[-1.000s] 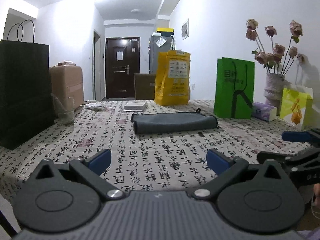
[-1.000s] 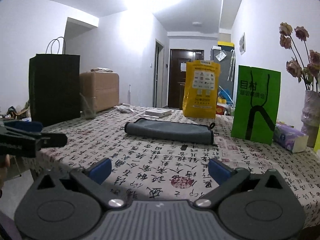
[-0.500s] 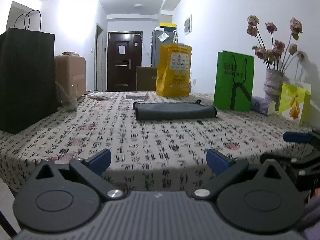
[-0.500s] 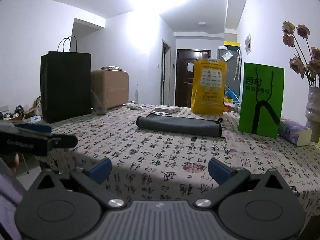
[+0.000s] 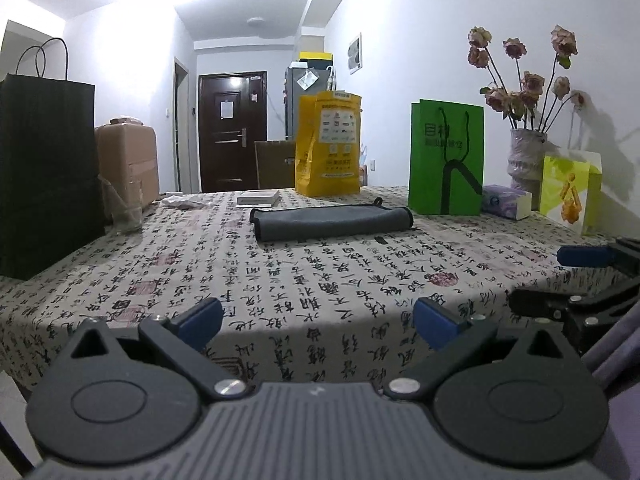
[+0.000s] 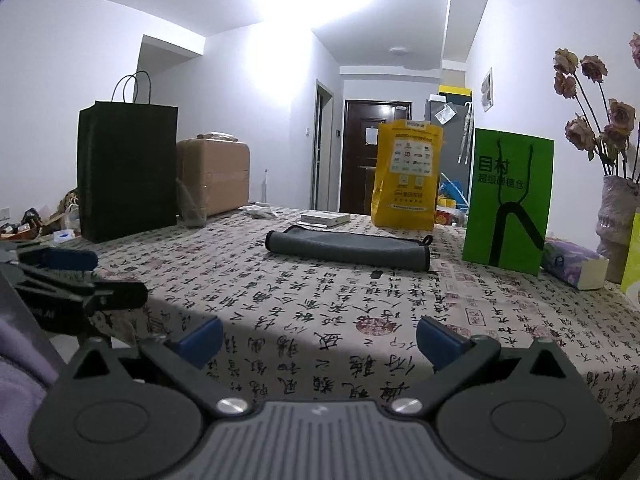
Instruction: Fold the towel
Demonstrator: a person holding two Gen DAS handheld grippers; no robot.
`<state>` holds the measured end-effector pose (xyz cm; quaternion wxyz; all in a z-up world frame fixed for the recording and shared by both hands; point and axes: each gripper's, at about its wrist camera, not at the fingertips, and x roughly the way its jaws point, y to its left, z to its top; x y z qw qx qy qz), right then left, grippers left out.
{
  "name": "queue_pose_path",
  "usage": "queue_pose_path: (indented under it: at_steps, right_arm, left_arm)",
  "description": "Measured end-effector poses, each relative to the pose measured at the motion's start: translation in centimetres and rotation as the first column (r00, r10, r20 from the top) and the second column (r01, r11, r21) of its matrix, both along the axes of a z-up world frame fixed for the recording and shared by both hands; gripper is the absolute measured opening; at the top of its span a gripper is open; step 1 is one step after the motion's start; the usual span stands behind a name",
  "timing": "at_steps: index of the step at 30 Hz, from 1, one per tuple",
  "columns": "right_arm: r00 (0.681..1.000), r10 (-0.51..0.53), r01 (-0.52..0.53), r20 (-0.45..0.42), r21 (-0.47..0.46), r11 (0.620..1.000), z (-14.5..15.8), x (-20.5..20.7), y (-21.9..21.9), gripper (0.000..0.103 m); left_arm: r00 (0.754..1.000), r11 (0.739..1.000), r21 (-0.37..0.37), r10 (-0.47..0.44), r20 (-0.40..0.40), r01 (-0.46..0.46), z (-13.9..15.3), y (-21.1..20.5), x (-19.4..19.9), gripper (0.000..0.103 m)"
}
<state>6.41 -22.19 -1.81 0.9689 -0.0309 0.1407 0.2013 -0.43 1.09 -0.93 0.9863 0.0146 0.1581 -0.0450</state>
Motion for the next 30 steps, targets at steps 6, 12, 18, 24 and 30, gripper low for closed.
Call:
queue_pose_path:
  at_steps: [6,12,18,24,30]
  right_arm:
    - [1.0,0.007,-0.007,0.0,-0.001,1.0,-0.04,-0.11,0.17,0.103]
    - [1.0,0.006,-0.006,0.0,0.0,1.0,-0.07,-0.08,0.11,0.103]
    - [1.0,0.004,-0.004,0.001,0.0,1.0,-0.08,-0.09,0.1,0.103]
    - [1.0,0.005,-0.005,0.001,0.0,1.0,-0.09,-0.06,0.08,0.103]
    - [1.0,0.006,-0.006,0.002,-0.001,1.0,-0.07,0.01,0.02,0.103]
  left_arm:
    - [1.0,1.0,0.001,0.0,0.0,0.0,-0.02,-0.01,0.07,0.103]
    - [1.0,1.0,0.002,-0.004,-0.002,0.004,-0.08,-0.03,0.12,0.103]
    - [1.0,1.0,0.004,-0.003,0.0,0.003,-0.07,-0.04,0.11,0.103]
    - [1.0,1.0,0.004,-0.003,0.001,0.003,-0.06,-0.01,0.14,0.103]
    - [1.0,1.0,0.005,-0.003,0.001,0.003,-0.05,-0.04,0.13,0.103]
